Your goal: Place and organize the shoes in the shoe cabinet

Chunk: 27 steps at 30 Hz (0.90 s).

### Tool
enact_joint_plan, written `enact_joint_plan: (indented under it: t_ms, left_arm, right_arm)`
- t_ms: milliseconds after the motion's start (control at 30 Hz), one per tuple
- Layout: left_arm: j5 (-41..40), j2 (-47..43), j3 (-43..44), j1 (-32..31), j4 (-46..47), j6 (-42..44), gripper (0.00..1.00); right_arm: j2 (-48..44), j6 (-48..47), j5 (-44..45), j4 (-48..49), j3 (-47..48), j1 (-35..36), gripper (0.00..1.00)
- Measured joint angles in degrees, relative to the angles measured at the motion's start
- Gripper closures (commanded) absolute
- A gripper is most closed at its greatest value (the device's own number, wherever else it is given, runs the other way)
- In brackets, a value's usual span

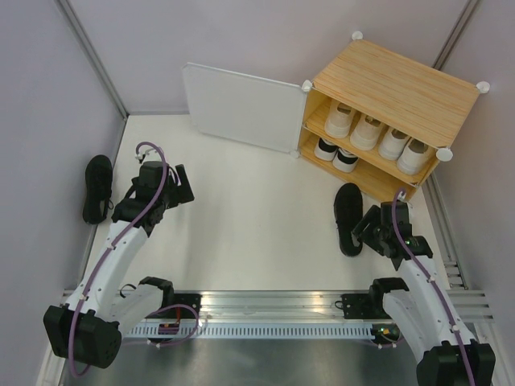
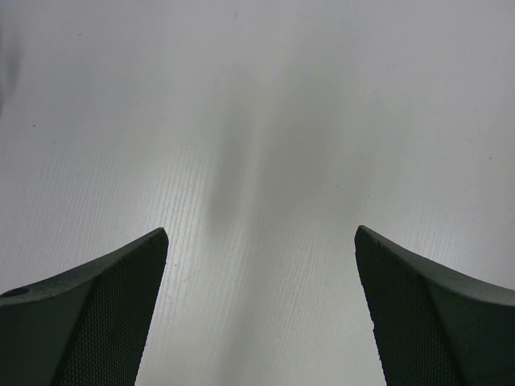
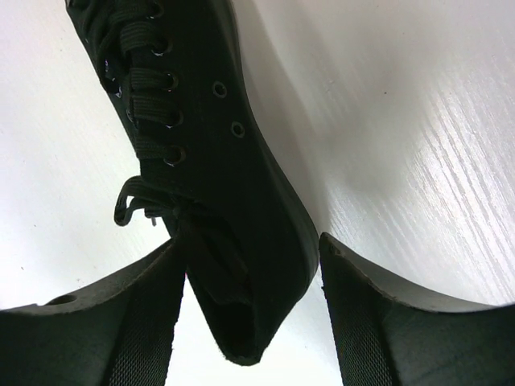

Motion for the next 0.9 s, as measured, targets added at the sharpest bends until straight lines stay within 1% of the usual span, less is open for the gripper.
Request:
enact_joint_plan:
  t_ms: [67,133,167,267,500,700,800,833,900]
  left_arm:
    - [0.0,0.0,0.0,0.0,0.0,0.0,0.0]
    - [0.02,0.0,0.0,0.0,0.0,0.0,0.0]
    - [0.02,0.0,0.0,0.0,0.02,0.0,0.0]
    - [0.02,0.0,0.0,0.0,0.0,0.0,0.0]
    - [0.02,0.0,0.0,0.0,0.02,0.0,0.0]
    - [0.02,0.0,0.0,0.0,0.0,0.0,0.0]
    - [0.0,0.0,0.0,0.0,0.0,0.0,0.0]
    - [0.02,0.0,0.02,0.0,0.0,0.0,0.0]
    - [0.02,0.0,0.02,0.0,0.0,0.0,0.0]
  right_arm:
    - [0.04,-0.07,0.0,-0.04,0.15,0.0,0.36]
    - [0.57,-0.04,0.02,-0.07,0.48,-0.02,0.39]
    - [1.18,-0.15,0.04,0.0,0.81,0.0,0.43]
    - [3.3,-0.76,0.61,0.04,1.66,0.0,0.49]
    - [8.96,-3.26,1.09,1.79,2.71,0.17,0.51]
    - [14.34,-5.31,0.96,5.29,2.71,2.03,0.52]
    - [16.79,-6.6,1.44,6.86,2.71,2.73,0.67]
    - [17.35,-6.91,1.62,7.41,2.64,2.75,0.82]
    - [17.84,-6.97,1.75,8.04,2.6,2.78,0.95]
